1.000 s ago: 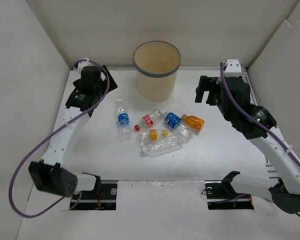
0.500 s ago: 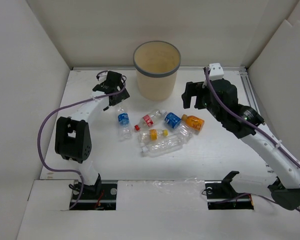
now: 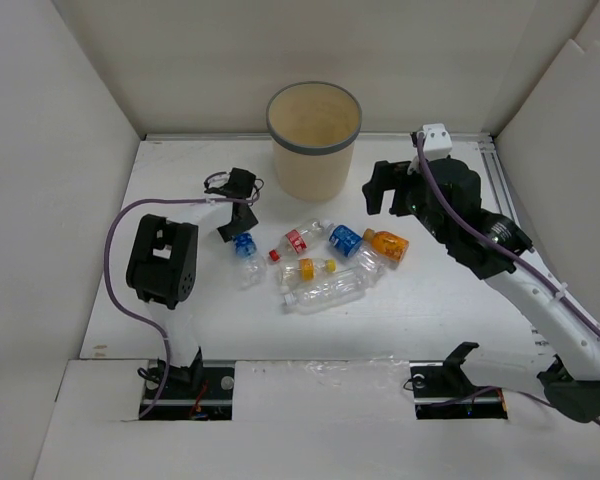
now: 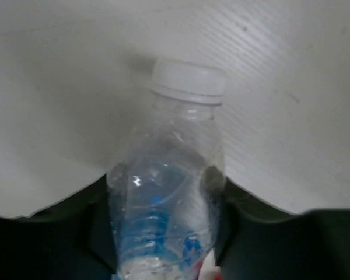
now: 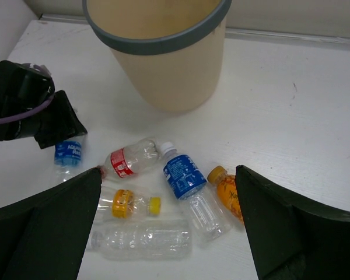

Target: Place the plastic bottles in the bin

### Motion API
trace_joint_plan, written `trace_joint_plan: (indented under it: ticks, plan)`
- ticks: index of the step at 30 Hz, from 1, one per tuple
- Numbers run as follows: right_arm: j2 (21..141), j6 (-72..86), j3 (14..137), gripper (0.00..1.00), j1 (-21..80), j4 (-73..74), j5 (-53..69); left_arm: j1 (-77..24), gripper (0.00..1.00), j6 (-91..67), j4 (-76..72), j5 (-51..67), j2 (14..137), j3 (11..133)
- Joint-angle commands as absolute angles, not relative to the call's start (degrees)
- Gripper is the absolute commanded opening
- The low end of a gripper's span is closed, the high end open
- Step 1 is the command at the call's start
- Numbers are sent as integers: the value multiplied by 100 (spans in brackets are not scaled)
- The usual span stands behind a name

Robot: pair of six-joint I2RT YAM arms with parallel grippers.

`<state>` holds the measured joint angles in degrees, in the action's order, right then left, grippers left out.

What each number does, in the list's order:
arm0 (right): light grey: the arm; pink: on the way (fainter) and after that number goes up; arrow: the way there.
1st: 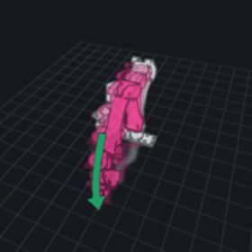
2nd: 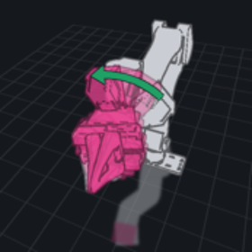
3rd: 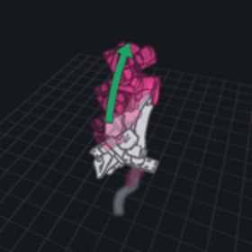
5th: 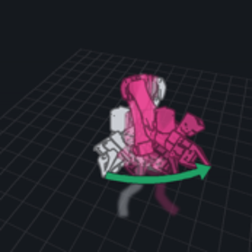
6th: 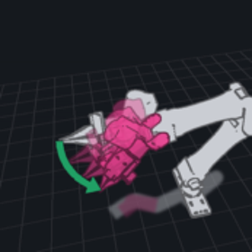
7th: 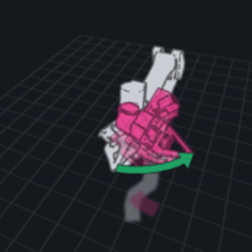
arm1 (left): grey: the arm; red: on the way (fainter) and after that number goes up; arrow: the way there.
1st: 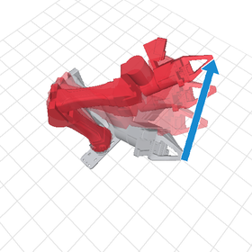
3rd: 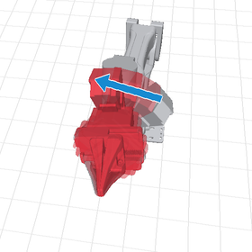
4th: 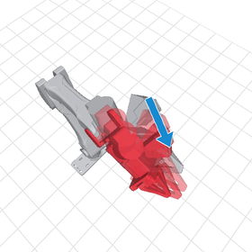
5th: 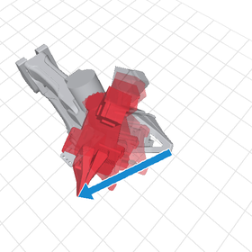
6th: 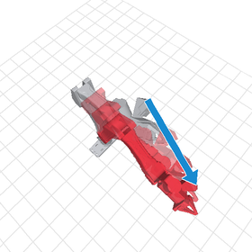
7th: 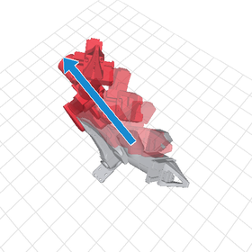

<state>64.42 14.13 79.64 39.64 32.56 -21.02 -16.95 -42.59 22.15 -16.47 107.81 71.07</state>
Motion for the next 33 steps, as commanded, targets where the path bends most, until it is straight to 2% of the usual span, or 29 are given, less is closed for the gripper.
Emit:
trace_joint_plan:
  ticks: [1,2,3,4,6,10,11,12,13,14,18,24,28,33]
  plan:
    - [6319,1415,7937,100,4017,2962,-2004,-1705,35,-4683,2108,-1872,10775,6997]
    - [6319,1415,7937,100,4069,2962,-1934,-1653,7,-4806,2196,-1950,10775,6996]
    - [6319,1415,7937,100,4069,2962,-1934,-1652,1,-4903,2328,-2169,10593,6892]
    - [6319,1415,7937,100,4069,2892,-1820,-1652,0,-5026,2399,-2336,10434,6838]
    - [6319,1415,7788,100,4069,2655,-1583,-1652,0,-5395,2644,-2670,9769,6776]
    - [6389,1336,7331,100,4122,1663,-74,-1897,0,-5354,2446,-3156,8318,6724]
    - [6459,1336,7252,100,4122,1426,669,-1898,0,-5100,2174,-2955,8036,6663]
    - [6643,1336,7190,100,4122,997,1007,-1898,0,-4402,1440,-2170,7546,6662]
    - [6766,1336,7189,100,4122,828,1315,-1898,0,-4134,1137,-2162,7332,6601]
    - [6907,1336,7189,100,4122,661,1884,-1898,0,-3992,986,-1457,7191,6705]
    - [7601,1580,7576,100,4122,72,2818,-1898,0,-3578,984,-195,7058,7575]
    - [8630,2082,8358,100,4227,-807,3462,-1898,0,-3507,493,964,6935,7980]
    - [8991,2671,8411,100,4228,-1748,4095,-1898,0,-3507,431,1203,6987,8103]
    - [9456,2804,8770,100,4289,-1890,3955,-1898,0,-3674,97,1477,6926,8051]
